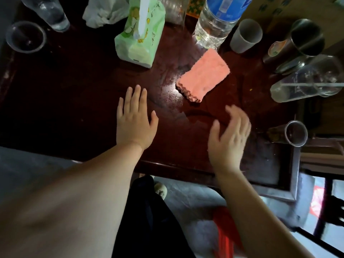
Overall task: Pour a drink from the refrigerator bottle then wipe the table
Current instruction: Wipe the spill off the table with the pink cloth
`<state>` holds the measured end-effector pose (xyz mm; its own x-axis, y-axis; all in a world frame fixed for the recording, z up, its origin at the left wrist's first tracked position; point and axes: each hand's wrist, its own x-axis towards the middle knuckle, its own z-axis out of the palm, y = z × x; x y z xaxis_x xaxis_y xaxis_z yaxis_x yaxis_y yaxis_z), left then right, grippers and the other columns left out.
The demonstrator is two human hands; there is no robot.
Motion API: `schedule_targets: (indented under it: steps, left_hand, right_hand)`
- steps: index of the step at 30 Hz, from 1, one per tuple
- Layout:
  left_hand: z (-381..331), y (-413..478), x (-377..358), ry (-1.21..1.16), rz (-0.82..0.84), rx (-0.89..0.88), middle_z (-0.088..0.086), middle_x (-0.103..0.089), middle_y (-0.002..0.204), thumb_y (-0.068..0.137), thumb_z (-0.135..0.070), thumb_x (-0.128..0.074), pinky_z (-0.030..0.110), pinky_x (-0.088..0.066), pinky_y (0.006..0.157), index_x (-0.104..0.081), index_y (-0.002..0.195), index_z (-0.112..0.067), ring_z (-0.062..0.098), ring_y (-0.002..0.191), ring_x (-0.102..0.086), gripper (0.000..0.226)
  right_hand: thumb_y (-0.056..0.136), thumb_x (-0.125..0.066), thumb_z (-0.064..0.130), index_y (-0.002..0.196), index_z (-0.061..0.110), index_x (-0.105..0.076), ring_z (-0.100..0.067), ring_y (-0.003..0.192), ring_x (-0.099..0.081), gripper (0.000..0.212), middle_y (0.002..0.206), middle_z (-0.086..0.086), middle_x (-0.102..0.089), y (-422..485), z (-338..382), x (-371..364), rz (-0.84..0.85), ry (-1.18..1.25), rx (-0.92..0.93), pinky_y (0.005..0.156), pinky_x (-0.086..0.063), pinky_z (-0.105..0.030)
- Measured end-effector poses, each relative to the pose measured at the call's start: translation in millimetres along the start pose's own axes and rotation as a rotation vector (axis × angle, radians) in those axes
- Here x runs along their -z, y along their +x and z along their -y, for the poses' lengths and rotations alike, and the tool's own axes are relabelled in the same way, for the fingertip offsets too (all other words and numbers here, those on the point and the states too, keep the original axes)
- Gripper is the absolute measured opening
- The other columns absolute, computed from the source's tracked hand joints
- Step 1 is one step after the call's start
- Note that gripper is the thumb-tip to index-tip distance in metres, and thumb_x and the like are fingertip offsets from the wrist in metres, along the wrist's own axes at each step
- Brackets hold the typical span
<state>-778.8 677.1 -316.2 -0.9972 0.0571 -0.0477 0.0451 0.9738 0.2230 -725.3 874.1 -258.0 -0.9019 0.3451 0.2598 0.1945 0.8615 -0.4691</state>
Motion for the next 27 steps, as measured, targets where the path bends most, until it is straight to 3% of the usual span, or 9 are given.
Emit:
schedule_targets:
  steps: [4,7,9,16,23,27]
  left_hand:
    - [0,1,1,0.001,0.015,0.014,0.007,-0.019,0.157,0.092,-0.040,-0.028,0.042,-0.009,0.117,-0.023,0.148,-0.011,0.021,0.145,-0.010,0.063]
    - [-1,2,2,0.006,0.029,0.009,0.008,-0.019,0.157,0.092,-0.040,-0.027,0.043,-0.010,0.117,-0.023,0.148,-0.010,0.022,0.145,-0.010,0.063]
    - [-1,2,2,0.006,0.035,0.016,0.007,-0.019,0.157,0.092,-0.040,-0.025,0.043,-0.009,0.117,-0.022,0.148,-0.011,0.022,0.146,-0.008,0.064]
    - [-1,2,2,0.031,0.045,0.016,0.008,-0.019,0.157,0.091,-0.040,-0.025,0.043,-0.009,0.117,-0.022,0.148,-0.010,0.022,0.146,-0.009,0.064]
    - [-3,2,3,0.030,0.042,0.016,0.007,-0.019,0.157,0.090,-0.038,-0.028,0.042,-0.009,0.117,-0.024,0.148,-0.010,0.022,0.146,-0.010,0.065]
    - [-2,2,4,0.012,0.048,0.015,0.007,-0.020,0.157,0.089,-0.037,-0.030,0.042,-0.009,0.116,-0.024,0.148,-0.009,0.022,0.145,-0.011,0.066]
  right_hand:
    - [0.097,-0.042,0.029,0.143,-0.003,-0.029,-0.030,0.143,-0.020,0.058,0.151,-0.020,-0.027,99,42,-45,0.122,0.017,-0.076,0.116,-0.009,-0.029]
    - [0.099,-0.033,0.040,0.149,-0.002,-0.007,-0.030,0.147,-0.001,0.070,0.158,-0.019,-0.004,138,49,-87,0.274,-0.152,-0.210,0.118,-0.003,-0.038]
    - [0.100,-0.028,0.040,0.149,-0.003,-0.001,-0.032,0.146,0.005,0.070,0.158,-0.021,0.002,136,46,-107,0.342,-0.297,-0.217,0.119,0.001,-0.039]
    - [0.095,-0.027,0.024,0.149,-0.002,-0.007,-0.032,0.147,-0.003,0.063,0.158,-0.021,-0.006,123,35,-122,0.290,-0.399,-0.123,0.120,0.000,-0.039]
    - [0.094,-0.022,0.022,0.148,-0.005,-0.006,-0.034,0.146,-0.005,0.063,0.156,-0.023,-0.010,82,35,-107,0.348,-0.440,0.016,0.119,-0.001,-0.041]
    - [0.092,-0.026,0.022,0.147,-0.004,-0.016,-0.035,0.145,-0.014,0.063,0.155,-0.023,-0.019,53,41,-103,0.310,-0.396,0.019,0.120,-0.005,-0.042]
